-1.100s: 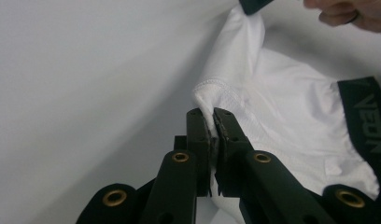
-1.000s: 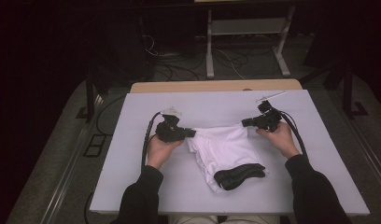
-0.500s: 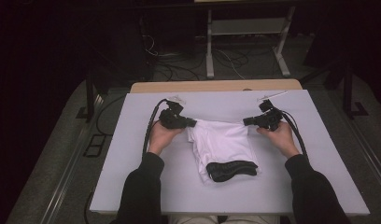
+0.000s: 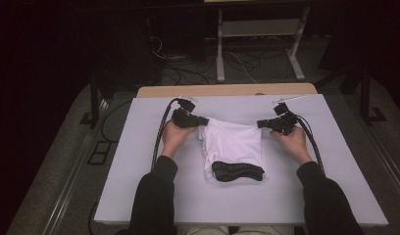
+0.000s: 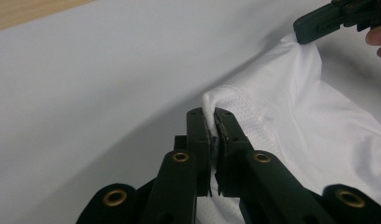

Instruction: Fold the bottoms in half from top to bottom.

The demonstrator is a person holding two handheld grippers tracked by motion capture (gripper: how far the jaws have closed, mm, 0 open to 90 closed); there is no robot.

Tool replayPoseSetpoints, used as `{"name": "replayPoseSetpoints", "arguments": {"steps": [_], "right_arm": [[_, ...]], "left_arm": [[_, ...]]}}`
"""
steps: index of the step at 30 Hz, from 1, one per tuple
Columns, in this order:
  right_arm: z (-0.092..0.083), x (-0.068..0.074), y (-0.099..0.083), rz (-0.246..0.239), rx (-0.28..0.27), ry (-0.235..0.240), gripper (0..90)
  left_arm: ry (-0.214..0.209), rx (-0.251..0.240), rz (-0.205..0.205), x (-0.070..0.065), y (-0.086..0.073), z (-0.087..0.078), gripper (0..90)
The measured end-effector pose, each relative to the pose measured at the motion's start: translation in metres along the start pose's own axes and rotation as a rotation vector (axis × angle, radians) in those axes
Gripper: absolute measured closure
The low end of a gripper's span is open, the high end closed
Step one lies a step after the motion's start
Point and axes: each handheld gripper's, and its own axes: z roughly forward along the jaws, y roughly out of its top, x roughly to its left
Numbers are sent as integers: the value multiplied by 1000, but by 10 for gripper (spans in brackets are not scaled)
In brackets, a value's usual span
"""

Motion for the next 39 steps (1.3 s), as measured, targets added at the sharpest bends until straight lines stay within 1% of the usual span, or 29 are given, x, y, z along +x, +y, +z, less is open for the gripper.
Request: {"name": "replayPoseSetpoints", "arguments": {"steps": [1, 3, 7, 10, 12, 14, 15, 18, 19, 20, 21, 22, 23, 25, 26, 27, 28, 29, 30, 31, 32, 33, 35, 37, 38, 39], "right_arm": [[0, -1, 0, 3, -4, 1, 873], [2, -1, 2, -20, -5, -20, 873], [8, -2, 6, -19, -3, -29, 873], [11, -3, 10, -18, -8, -31, 873], [12, -4, 12, -13, -11, -25, 873], [13, -4, 14, -16, -9, -31, 872], [14, -4, 15, -15, -10, -29, 873], [15, -5, 20, -32, -2, -42, 873], [14, -5, 21, -28, -6, -38, 872], [14, -7, 22, -20, -11, -24, 873], [15, -7, 23, -24, -7, -30, 873], [15, -7, 24, -28, -8, -31, 872], [15, -8, 24, -30, -10, -21, 872], [16, -8, 25, -36, -11, -11, 861], [16, -8, 24, -25, -16, 15, 852], [15, -8, 23, -25, -22, 31, 838], [14, -8, 22, -30, -26, 33, 814], [13, -8, 22, -32, -33, 34, 792], [11, -8, 21, -33, -41, 38, 774], [9, -7, 21, -35, -48, 37, 755], [7, -6, 20, -37, -53, 39, 728], [5, -5, 19, -44, -55, 34, 695], [2, -3, 17, -54, -60, 26, 641], [0, -1, 16, -66, -55, 23, 543], [-1, 0, 15, -73, -54, 24, 488], [-2, 1, 15, -76, -52, 35, 456]], "left_arm": [[4, -2, -10, 2, 0, 2, 846], [15, -6, -15, 4, 1, 4, 846], [19, -23, -38, 8, 2, 4, 845], [24, -10, -43, 12, 3, 6, 845], [29, -17, -66, 15, 1, 7, 845], [39, -15, -64, 17, 1, 8, 845], [42, -16, -72, 17, 1, 10, 845], [44, -15, -69, 18, 3, 10, 845], [47, -11, -65, 18, 4, 9, 845], [46, -8, -62, 18, 5, 9, 845], [46, -5, -60, 19, 6, 8, 844], [46, -7, -66, 19, 6, 8, 843], [44, -7, -69, 20, 6, 7, 837], [40, -14, -68, 20, 5, 7, 785], [30, -24, -70, 19, 4, 6, 758], [23, -36, -79, 19, 4, 6, 731], [26, -42, -91, 19, 3, 5, 672], [35, -50, -101, 19, 3, 5, 570], [51, -68, -103, 17, 2, 4, 505], [68, -83, -95, 15, 0, 2, 446], [70, -100, -90, 13, -1, 0, 375], [57, -106, -97, 13, -2, -2, 326], [52, -113, -102, 12, -3, -5, 287], [45, -115, -102, 11, -3, -8, 230], [43, -116, -105, 11, -3, -8, 187], [36, -123, -113, 10, -4, -10, 171]]}}
